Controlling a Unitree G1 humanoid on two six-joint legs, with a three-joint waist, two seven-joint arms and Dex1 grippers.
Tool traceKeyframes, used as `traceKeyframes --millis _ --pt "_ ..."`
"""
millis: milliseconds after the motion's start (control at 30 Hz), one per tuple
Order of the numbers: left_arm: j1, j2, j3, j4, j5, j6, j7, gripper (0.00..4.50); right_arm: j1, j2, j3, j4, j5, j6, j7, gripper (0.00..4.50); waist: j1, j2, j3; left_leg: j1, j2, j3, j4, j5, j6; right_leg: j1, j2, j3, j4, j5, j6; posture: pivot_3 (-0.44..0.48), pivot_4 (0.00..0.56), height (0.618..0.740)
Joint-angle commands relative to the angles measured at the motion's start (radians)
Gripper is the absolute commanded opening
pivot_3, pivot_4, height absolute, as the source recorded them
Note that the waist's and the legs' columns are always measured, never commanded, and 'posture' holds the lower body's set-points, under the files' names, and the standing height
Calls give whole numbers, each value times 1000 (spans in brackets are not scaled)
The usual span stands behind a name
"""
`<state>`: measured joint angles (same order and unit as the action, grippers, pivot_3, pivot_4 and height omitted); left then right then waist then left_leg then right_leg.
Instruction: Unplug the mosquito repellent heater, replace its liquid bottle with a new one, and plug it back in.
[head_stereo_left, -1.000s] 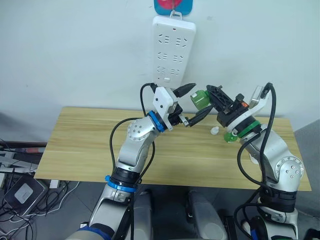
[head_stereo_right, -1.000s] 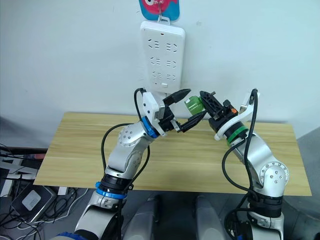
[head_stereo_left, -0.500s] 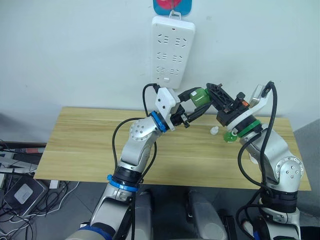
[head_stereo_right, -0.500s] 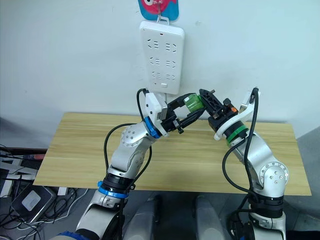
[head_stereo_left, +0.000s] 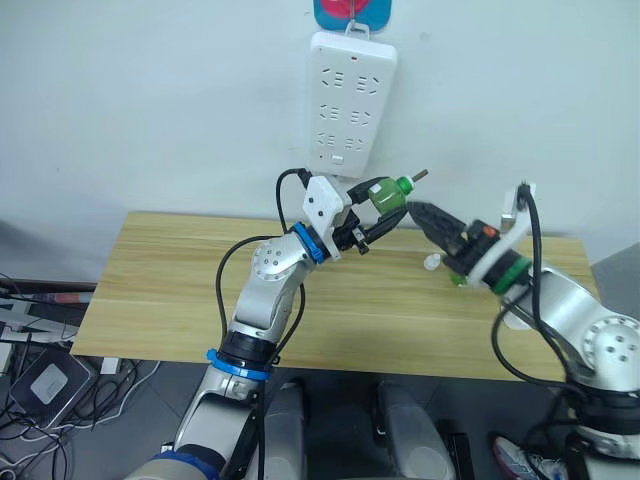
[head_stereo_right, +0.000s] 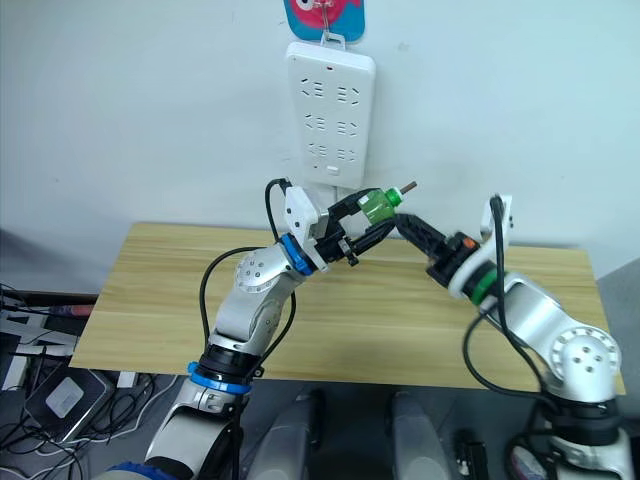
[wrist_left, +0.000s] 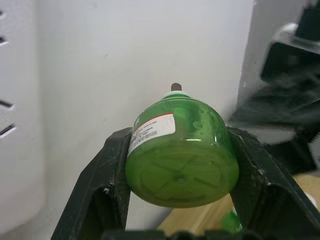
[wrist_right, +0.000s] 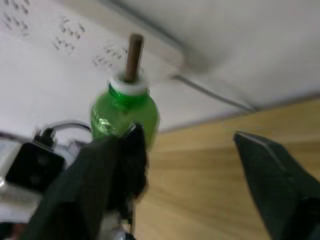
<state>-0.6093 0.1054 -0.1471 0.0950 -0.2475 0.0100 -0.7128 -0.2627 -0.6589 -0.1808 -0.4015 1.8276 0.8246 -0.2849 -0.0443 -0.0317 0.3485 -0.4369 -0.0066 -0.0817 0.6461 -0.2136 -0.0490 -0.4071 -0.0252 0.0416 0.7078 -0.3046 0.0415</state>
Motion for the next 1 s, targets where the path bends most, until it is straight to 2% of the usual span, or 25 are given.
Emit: traceKeyframes --millis 33,100,167,367,500,667,1000 --pt "-16 2 -3 -40 -12 -19 -18 2295 85 -244 -105 23 -16 192 219 4479 3 0 0 0 0 0 0 0 0 0 0 0 -1 0 0 -36 304 740" --pt "-10 10 -5 -44 -12 -15 -24 2295 128 -388 -115 72 -163 253 349 4479 3 0 0 0 0 1 0 0 0 1 0 1 -1 0 0 -38 311 740" --pt "-4 15 -5 -44 -10 -13 -25 2295 146 -485 -83 139 -332 256 413 4479 -2 0 0 1 1 1 0 0 0 1 1 1 -1 0 0 -41 314 740" --pt "21 10 -19 -73 -8 3 -19 2295 115 -580 62 313 -734 202 605 4479 -9 0 0 2 2 1 0 0 0 1 2 1 0 0 0 -39 319 740" --pt "29 13 -19 -76 -5 4 -14 2295 57 -562 129 426 -916 185 675 4479 -7 0 0 2 1 2 0 0 0 1 1 2 0 0 0 -21 331 740" --pt "47 18 -21 -93 -6 17 -7 2295 -25 -506 182 517 -1061 195 737 4479 -9 -1 0 2 2 2 0 0 0 1 1 2 0 0 0 -12 335 740" --pt "76 26 -41 -135 -1 41 -1 2295 -109 -418 213 610 -1237 222 843 4479 2 -1 1 2 1 1 0 0 0 1 1 2 -1 0 0 22 345 740"
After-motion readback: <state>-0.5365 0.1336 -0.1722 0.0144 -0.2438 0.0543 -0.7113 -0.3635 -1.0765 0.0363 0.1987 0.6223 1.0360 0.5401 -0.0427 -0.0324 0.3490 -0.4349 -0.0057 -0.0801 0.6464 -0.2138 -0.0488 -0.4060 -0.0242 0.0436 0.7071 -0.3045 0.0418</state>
